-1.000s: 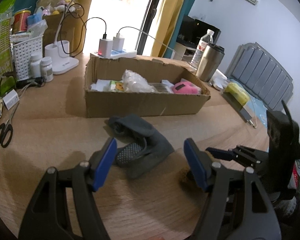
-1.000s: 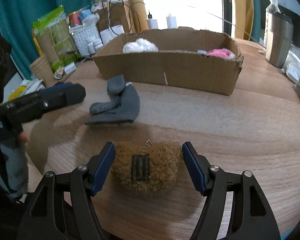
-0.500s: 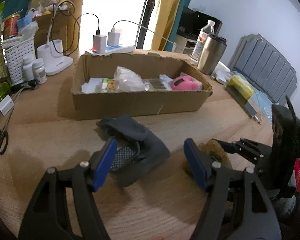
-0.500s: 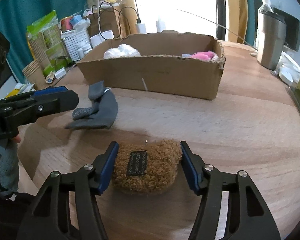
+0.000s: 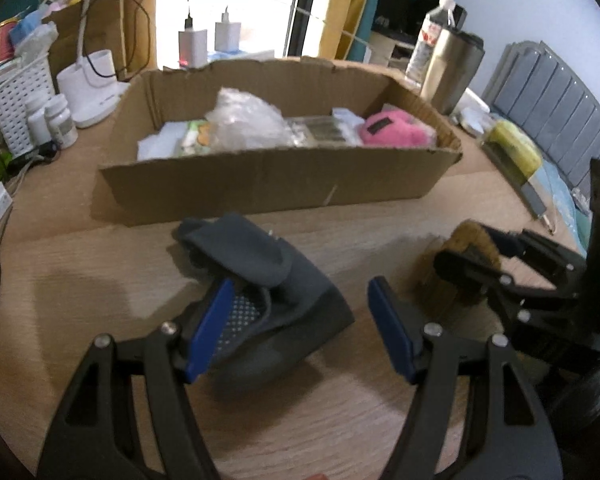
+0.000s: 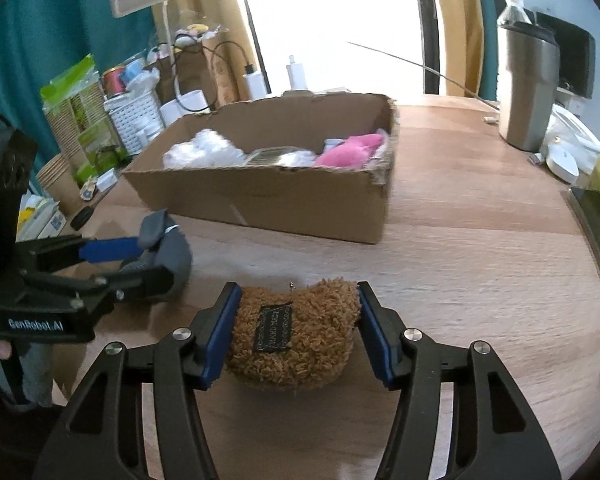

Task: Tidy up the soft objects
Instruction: 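Grasp the brown teddy bear with the right tool while the left tool grasps the grey sock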

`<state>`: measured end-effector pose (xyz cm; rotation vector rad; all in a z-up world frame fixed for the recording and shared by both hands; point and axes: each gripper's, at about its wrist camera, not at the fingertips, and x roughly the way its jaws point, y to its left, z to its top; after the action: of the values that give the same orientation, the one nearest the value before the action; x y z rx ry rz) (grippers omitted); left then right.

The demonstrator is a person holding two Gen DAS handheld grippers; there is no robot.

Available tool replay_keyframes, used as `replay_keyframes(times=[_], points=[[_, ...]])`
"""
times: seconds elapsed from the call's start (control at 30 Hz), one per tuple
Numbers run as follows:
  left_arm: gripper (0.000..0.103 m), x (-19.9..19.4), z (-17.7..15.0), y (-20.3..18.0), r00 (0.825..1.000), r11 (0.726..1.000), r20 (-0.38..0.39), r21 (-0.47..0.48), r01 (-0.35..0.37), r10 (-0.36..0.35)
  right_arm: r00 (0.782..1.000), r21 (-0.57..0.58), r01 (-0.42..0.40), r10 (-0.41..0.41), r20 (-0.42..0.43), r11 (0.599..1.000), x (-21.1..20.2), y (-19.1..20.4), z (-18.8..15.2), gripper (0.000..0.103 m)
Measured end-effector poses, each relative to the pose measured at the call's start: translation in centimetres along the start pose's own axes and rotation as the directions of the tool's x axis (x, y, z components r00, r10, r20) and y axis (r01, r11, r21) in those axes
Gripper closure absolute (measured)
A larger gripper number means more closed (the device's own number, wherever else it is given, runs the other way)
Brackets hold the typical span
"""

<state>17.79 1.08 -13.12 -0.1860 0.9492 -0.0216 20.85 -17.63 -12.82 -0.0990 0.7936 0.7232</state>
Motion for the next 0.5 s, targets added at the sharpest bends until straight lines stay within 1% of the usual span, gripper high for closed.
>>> replay_keyframes(times=[0.13, 0.2, 0.33, 0.5], points=[[0.032, 1.1, 0.0, -0.4, 0.999, 1.0, -0.033, 0.013, -0.021, 0.022, 1.0, 0.022, 0.011, -0.011, -0.003, 1.0, 0.2, -1.1, 0.1, 0.041], [0.032, 1.3, 0.0, -0.6, 0.999, 0.999, -0.031, 0.026, -0.035, 0.035, 0.999, 0.026, -0.002, 0.003, -0.035, 1.0, 0.6, -1.5, 0.2, 0.038], [0.032, 1.4, 0.0, -0.7, 0.998, 0.998, -0.029, 0.035, -0.047, 0.048, 0.999, 0.023, 0.008, -0.007, -0.048, 1.0, 0.9, -1.4, 0.1, 0.034], [0.032, 1.4, -0.3, -0.6, 0.998, 0.997, -0.017, 0.041, -0.064, 0.065, 0.997, -0.008, 0.018, -0.019, -0.074, 1.0, 1.4, -0.8, -0.1, 0.033]])
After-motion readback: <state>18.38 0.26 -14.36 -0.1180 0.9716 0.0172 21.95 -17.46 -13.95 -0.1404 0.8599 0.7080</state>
